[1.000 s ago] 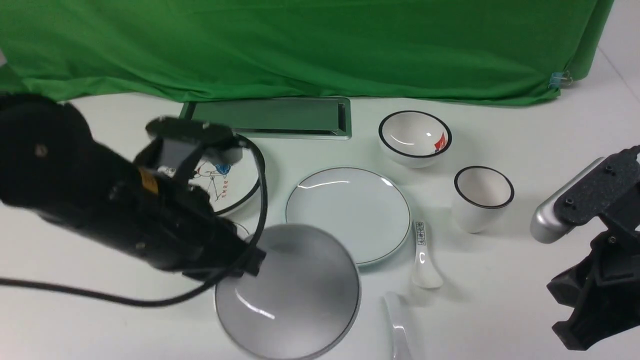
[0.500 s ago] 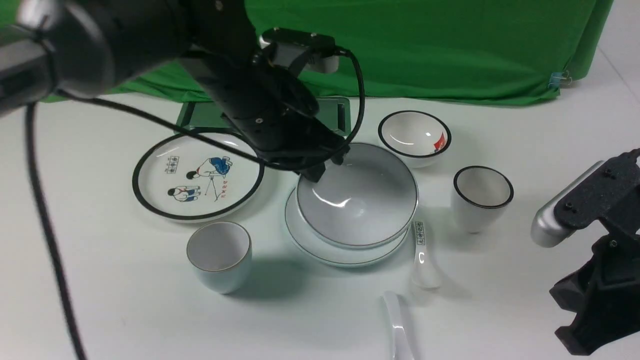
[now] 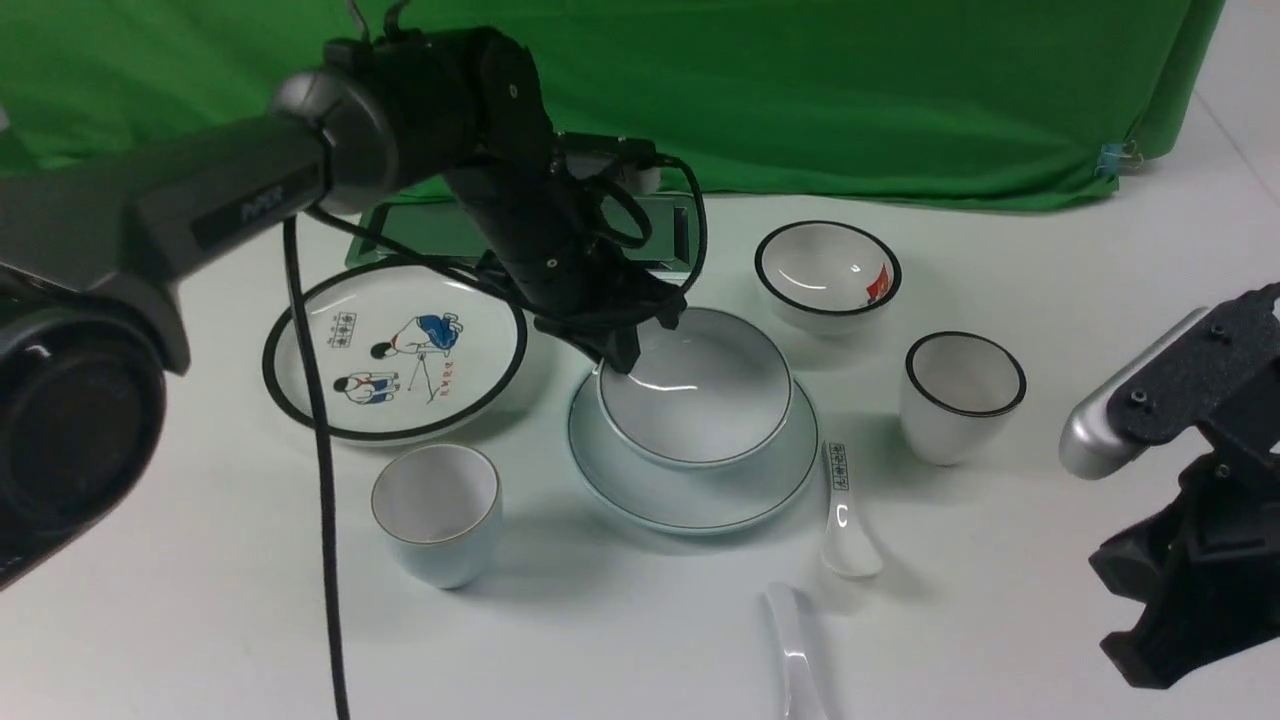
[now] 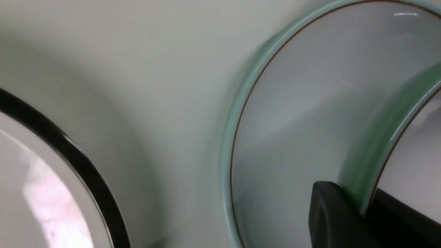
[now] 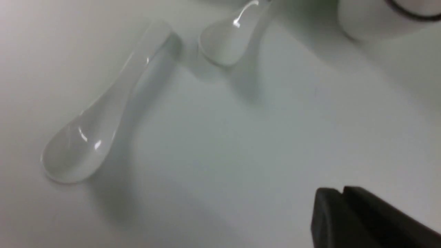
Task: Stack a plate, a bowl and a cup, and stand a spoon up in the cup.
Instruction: Use the left arm to put the blue rice bowl into the blue large plate in the middle, then use the left arm to grab a blue teacup
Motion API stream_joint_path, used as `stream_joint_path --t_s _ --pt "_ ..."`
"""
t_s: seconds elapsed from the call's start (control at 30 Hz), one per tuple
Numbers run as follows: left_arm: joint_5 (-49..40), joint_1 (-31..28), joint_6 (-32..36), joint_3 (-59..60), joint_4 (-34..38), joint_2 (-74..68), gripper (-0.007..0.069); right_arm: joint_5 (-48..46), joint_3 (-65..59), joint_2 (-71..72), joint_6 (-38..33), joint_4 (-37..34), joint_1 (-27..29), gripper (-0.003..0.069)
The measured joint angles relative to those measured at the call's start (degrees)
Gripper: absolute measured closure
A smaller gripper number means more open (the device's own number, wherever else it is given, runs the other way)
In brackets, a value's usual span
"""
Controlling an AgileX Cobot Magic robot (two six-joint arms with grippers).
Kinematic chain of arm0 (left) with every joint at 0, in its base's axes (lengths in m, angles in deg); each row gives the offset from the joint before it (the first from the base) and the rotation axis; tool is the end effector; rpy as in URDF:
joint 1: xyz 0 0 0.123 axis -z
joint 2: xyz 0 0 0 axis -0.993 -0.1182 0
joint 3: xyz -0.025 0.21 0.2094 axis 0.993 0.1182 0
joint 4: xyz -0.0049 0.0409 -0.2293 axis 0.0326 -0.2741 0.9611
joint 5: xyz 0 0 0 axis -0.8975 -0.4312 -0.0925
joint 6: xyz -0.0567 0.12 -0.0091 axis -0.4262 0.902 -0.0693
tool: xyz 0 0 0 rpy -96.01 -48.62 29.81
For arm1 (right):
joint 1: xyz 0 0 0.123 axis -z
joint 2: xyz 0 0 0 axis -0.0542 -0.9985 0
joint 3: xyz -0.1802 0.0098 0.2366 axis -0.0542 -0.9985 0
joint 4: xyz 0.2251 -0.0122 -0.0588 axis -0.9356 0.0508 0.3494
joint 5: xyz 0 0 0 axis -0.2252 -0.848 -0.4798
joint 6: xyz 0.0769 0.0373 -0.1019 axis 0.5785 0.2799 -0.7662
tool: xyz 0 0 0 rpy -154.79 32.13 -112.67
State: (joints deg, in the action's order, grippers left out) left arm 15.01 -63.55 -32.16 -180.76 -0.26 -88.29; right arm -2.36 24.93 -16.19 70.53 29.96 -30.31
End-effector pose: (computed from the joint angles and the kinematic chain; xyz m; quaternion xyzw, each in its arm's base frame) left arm 0.4416 -0.1965 0.1908 0.2191 0.9473 -0.1614 0.1689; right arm 0.1837 0.0959 0.2726 -0.3124 0.8907 0.0502 0.3264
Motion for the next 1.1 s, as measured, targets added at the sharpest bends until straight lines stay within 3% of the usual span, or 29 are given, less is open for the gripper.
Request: stream_joint_path --t_s 0.23,0.37,0.6,0.73,0.8,0.9,1.1 --pt "1.7 0.0 0.0 -0.1 -1.1 -1.2 0.0629 2.8 0.0 0.0 0.0 0.8 0.0 0.0588" --pt "1.9 0.0 0.0 -0.1 -1.8 -1.2 0.0590 2.9 0.0 0.0 0.0 0.8 0.0 0.0587" --pt "-0.5 0.0 0.0 -0.9 -2.1 -0.9 0.0384 3.0 0.0 0.0 0.0 0.8 0.0 0.0587" --pt "-9.5 -0.1 -0.4 -5.6 -2.3 1.9 0.0218 2.9 0.0 0.0 0.0 0.8 0.0 0.0585" --pt "-12.0 -0.1 -1.1 -7.0 -2.7 4.1 0.0181 2.8 0.0 0.0 0.0 0.8 0.0 0.0583" --pt "-12.7 0.1 -2.3 -7.3 -3.8 7.7 0.0162 2.8 0.0 0.0 0.0 0.8 0.0 0.0580" --pt "-13.3 0.9 -5.6 0.3 -15.4 18.8 0.0181 2.0 0.0 0.0 0.2 0.8 0.0 0.0571"
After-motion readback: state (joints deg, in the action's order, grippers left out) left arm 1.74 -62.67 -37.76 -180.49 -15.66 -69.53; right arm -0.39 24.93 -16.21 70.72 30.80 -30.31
